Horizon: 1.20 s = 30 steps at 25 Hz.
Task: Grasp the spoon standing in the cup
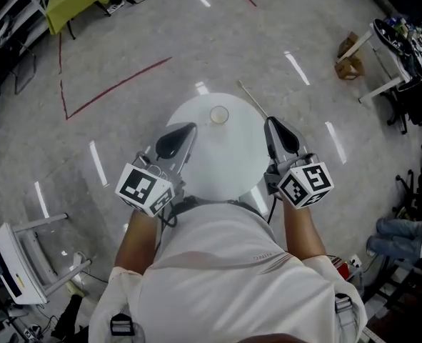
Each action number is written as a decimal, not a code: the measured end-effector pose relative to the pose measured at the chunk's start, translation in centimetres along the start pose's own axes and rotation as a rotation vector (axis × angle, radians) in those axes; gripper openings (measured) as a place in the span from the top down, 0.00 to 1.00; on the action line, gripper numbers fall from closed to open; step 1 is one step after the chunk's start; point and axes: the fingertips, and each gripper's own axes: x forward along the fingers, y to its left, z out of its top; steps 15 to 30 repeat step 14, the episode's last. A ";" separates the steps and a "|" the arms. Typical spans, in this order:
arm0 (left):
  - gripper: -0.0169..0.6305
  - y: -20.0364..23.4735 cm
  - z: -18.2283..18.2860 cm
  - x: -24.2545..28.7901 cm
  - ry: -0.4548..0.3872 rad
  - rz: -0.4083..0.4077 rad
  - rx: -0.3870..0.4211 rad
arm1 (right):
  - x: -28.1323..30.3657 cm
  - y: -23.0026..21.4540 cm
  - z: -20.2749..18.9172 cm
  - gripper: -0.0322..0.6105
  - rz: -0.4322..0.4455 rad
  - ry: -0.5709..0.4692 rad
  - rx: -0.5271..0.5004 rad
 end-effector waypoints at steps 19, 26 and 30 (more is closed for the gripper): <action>0.97 0.9 0.6 -0.5 -0.013 0.020 0.003 | 1.3 1.0 0.1 0.93 0.026 0.007 -0.018; 0.97 0.9 0.6 -0.5 -0.013 0.020 0.003 | 1.3 1.0 0.1 0.93 0.026 0.007 -0.018; 0.97 0.9 0.6 -0.5 -0.013 0.020 0.003 | 1.3 1.0 0.1 0.93 0.026 0.007 -0.018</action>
